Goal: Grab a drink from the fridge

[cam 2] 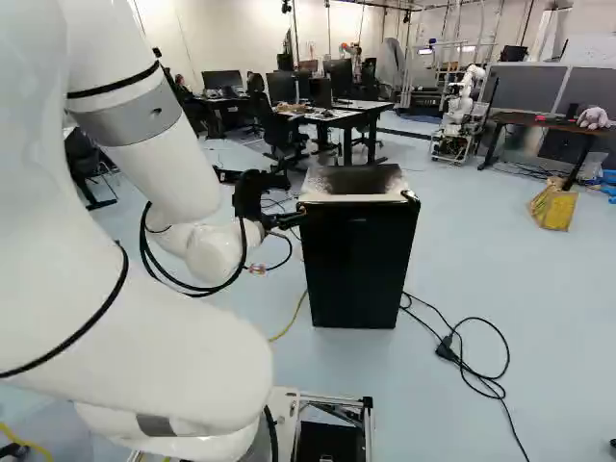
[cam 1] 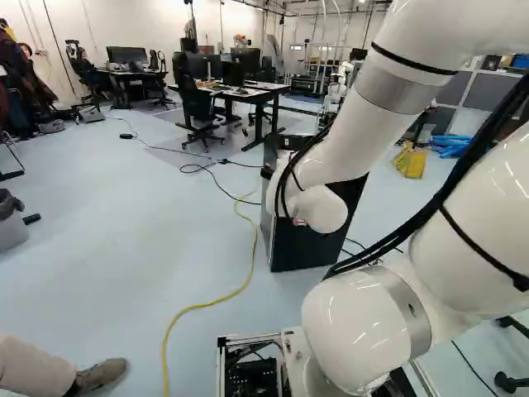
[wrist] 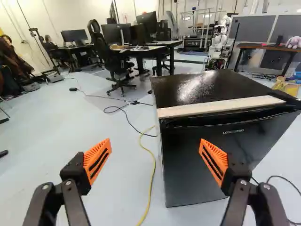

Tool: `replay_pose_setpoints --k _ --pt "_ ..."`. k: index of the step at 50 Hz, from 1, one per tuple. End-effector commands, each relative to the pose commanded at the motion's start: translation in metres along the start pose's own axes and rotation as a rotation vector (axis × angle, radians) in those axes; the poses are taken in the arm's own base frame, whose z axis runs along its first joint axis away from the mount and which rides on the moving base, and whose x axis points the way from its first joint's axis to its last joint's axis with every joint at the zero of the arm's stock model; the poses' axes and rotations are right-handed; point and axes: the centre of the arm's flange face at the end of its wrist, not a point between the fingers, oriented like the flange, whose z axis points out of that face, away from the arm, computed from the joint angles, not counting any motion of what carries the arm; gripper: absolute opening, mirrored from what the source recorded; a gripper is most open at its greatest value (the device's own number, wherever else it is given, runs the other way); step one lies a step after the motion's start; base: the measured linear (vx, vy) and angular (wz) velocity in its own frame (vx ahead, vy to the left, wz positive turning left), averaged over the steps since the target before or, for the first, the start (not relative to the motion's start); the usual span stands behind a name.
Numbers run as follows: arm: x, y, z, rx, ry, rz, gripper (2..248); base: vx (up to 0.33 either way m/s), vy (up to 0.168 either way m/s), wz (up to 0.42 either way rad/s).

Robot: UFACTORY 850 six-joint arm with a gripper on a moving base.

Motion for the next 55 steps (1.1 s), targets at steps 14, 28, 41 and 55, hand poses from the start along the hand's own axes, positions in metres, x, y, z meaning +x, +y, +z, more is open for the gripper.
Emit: replay_pose_setpoints --k 14,28,41,55 --pt "-0.006 -0.011 0.007 -0.018 0.014 0.017 247 0.000 0.000 0.000" --pt "-0.013 -0.020 0.015 -0.051 0.031 0.030 247 0.000 0.000 0.000" --pt "-0.019 -0.026 0.024 -0.093 0.049 0.040 247 0.000 0.000 0.000" --pt "-0.027 -0.030 0.034 -0.149 0.060 0.047 247 0.000 0.000 0.000"
